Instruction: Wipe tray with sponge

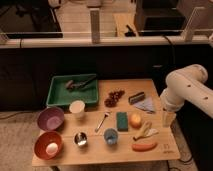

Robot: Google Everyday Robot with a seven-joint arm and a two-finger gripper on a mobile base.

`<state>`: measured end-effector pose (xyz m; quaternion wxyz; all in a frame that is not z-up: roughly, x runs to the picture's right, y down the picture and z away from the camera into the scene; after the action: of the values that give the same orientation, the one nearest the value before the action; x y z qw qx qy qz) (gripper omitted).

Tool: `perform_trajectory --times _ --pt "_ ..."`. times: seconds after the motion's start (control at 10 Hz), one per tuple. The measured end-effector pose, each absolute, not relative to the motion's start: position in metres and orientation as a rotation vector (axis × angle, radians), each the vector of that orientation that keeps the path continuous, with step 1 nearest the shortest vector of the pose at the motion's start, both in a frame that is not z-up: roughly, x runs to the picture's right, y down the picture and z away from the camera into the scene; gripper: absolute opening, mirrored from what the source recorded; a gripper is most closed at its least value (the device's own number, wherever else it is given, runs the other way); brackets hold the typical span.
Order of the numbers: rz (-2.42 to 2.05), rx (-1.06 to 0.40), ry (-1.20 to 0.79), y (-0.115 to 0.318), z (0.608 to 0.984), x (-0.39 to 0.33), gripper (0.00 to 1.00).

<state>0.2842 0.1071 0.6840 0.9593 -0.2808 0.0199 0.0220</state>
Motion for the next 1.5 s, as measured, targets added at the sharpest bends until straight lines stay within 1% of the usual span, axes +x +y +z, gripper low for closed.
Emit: perform_trajectory --times 0.4,0.7,1.1,1.5 --pt "0.024 -0.569 0.033 0.110 0.686 0.279 0.80" --pt "-0.041 -0.565 0.005 0.114 0.693 0.243 0.80" --pt "-0.118 -0.549 -0.013 0.115 0.700 0.228 0.80" --pt "-0.228 -0.540 -0.042 0.116 0.713 0.196 0.80"
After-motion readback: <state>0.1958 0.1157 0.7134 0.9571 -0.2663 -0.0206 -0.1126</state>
